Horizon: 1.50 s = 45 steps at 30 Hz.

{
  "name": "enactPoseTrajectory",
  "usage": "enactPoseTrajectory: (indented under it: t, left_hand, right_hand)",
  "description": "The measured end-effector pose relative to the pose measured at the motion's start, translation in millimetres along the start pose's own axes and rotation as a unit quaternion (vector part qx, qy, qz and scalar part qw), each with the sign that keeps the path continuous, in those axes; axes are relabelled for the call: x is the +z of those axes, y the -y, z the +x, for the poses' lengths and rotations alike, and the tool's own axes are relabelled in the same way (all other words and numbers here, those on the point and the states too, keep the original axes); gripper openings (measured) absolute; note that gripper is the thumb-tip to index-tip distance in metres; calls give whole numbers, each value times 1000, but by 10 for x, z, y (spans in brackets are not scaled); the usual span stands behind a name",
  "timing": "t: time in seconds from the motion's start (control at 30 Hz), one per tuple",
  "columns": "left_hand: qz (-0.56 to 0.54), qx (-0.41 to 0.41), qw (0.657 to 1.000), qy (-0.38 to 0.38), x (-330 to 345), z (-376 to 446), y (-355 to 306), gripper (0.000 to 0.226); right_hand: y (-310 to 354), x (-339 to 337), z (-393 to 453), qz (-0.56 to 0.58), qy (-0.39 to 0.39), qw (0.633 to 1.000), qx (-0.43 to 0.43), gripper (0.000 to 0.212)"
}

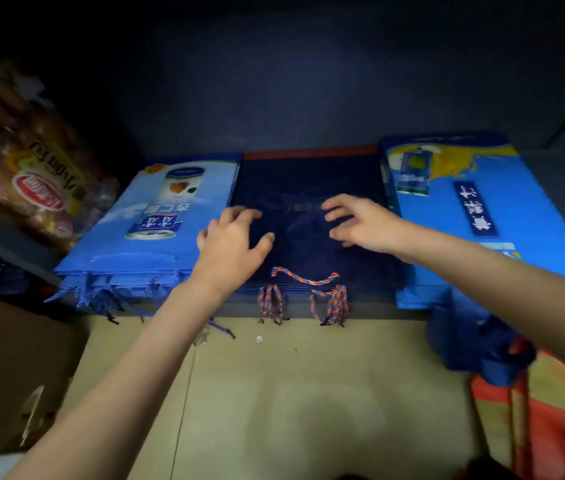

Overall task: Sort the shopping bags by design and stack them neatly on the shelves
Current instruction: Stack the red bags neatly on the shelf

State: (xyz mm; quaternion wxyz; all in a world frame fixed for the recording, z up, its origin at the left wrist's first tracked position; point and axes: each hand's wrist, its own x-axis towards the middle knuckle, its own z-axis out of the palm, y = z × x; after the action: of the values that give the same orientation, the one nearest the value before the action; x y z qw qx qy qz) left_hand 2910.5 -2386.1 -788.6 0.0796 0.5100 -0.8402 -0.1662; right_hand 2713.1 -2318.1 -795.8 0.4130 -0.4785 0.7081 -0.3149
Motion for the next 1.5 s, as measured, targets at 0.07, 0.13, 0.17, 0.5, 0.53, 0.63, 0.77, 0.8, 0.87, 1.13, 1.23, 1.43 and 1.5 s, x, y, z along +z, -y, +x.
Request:
enactPoseTrajectory:
  t: [0.07,0.13,0.17,0.5,0.53,0.63,0.77,0.8,0.87,1.13,1.23,1.43,1.5]
  left_hand:
    - [-46,112,992,26,106,22,-441,40]
    - [-82,193,976,65,297,45,-919,37]
    - [-92,224,967,80,411,34,-1168,38]
    - [-42,484,839,244,1616,-801,-3182,55]
    - [-23,502,825,259,1731,-915,-3284,57]
    - [44,519,788,329,2121,-1211,-3446,61]
    - [113,479,759,427,2577,-1362,-3449,65]
    - [124,473,754,438,2634,-1380,-3445,64]
    - [123,464,753,450,2703,-1418,-3438,60]
    - [77,460,752,466,2709,-1450,-3322,33]
    - [62,472,773,418,2634,-1365,-3394,39]
    - [56,447,805,386,2648,-1249,-3542,67]
    - [55,393,809,434,2745,-1344,-3563,72]
  right_hand:
    - [-133,-444,-259,-60,-7,998,6,45]
    - [-309,-935,-627,-83,-35,995,29,43]
    - [-416,-1168,-847,-85,-57,994,47,42]
    - [-1915,-2034,-3295,-121,-200,931,280,39]
    - [-2066,-1996,-3490,-133,-199,919,313,41]
    - [-2592,-1801,-4005,-156,-159,872,436,58]
    - [-3144,-1564,-4442,-157,-149,815,537,87]
    - [-3221,-1535,-4508,-157,-158,801,555,95]
    - [-3443,-1482,-4588,-154,-168,774,591,110]
    - [-3536,-1866,-4526,-284,-324,766,478,33]
    - [-3518,-2168,-4230,-278,-369,810,361,27]
    - [-3663,-1761,-3586,-346,-344,808,329,50]
    - [-3730,-1737,-3757,-300,-341,799,394,60]
